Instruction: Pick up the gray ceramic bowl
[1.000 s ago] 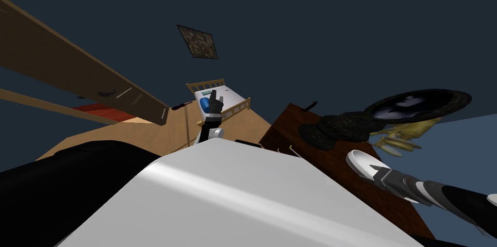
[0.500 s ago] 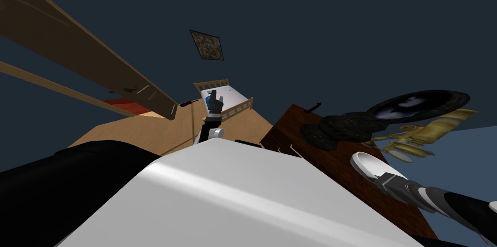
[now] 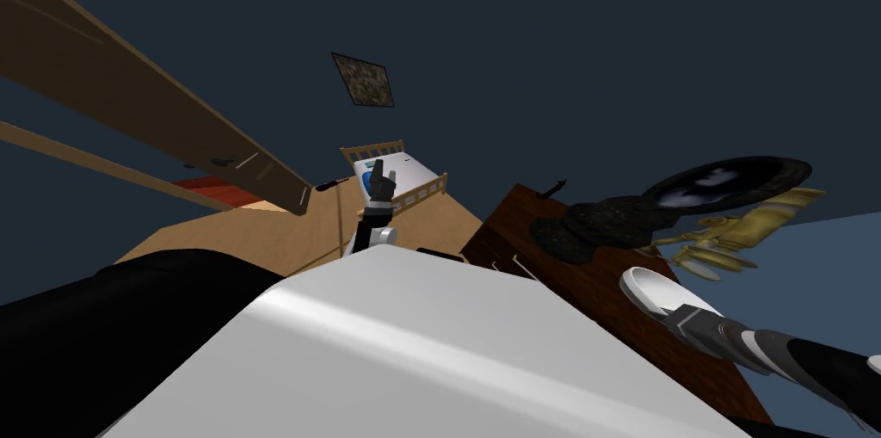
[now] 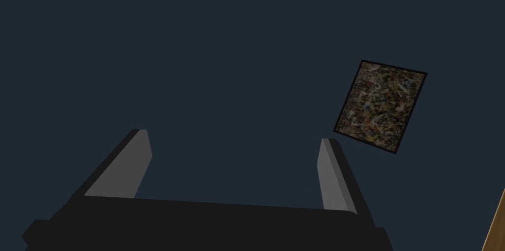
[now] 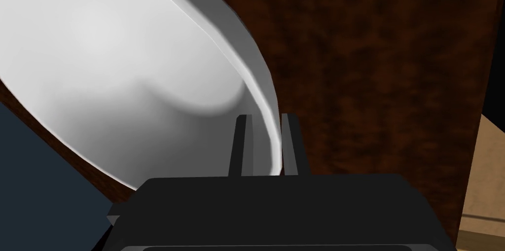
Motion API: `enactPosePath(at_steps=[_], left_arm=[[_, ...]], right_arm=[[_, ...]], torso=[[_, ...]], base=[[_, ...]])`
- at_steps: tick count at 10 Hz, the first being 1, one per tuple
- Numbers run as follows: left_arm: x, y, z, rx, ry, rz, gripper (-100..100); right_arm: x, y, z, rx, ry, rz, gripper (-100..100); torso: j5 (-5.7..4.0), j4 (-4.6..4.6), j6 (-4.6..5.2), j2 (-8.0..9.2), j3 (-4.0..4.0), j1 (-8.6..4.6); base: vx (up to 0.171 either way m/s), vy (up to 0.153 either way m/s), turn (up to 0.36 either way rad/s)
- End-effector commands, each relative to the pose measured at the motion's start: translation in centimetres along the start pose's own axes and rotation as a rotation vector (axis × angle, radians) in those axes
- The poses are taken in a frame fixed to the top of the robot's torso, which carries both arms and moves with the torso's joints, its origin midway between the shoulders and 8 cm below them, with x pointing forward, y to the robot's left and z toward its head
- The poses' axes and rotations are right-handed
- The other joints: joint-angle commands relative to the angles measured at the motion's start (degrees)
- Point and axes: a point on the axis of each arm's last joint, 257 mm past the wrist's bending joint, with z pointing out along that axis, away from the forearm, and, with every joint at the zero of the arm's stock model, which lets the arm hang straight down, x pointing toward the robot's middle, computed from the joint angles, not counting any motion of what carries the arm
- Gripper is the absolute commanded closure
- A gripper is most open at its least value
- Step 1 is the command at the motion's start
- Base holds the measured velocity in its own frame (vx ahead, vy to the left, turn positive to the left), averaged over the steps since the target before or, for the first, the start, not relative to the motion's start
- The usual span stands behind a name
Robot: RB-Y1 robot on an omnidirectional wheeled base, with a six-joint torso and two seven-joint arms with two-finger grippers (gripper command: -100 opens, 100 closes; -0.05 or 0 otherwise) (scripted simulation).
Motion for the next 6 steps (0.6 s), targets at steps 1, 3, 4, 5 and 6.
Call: enactPosePath(at_steps=[1,3,4,5,6], left_arm=[[0.0,0.0,0.0,0.0,0.0,0.0,0],[0.0,0.0,0.0,0.0,0.0,0.0,0],[0.0,0.0,0.0,0.0,0.0,0.0,0],[0.0,0.0,0.0,0.0,0.0,0.0,0],[0.0,0.0,0.0,0.0,0.0,0.0,0]], right_arm=[[-0.9,-0.4,-0.5,-0.003,-0.011,-0.034,100],[-2.6,-0.9,-1.1,-0.008,-0.032,-0.088,100],[-3.4,-1.1,-1.4,-0.011,-0.043,-0.115,100],[-3.0,-1.0,-1.2,-0.007,-0.037,-0.095,100],[-3.0,-1.0,-1.2,-0.009,-0.037,-0.1,0]], torso=[[0.0,0.0,0.0,0.0,0.0,0.0],[0.06,-0.06,-0.05,-0.26,-0.15,0.11],[0.06,-0.09,-0.1,-0.37,-0.22,0.26],[0.09,-0.11,-0.05,-0.38,-0.23,0.28],[0.05,-0.09,-0.18,-0.24,-0.17,0.19]], base=[[0.083,0.017,-0.313],[0.121,0.025,-0.281],[0.125,0.047,-0.337],[0.051,0.024,-0.08],[0.007,0.006,0.011]])
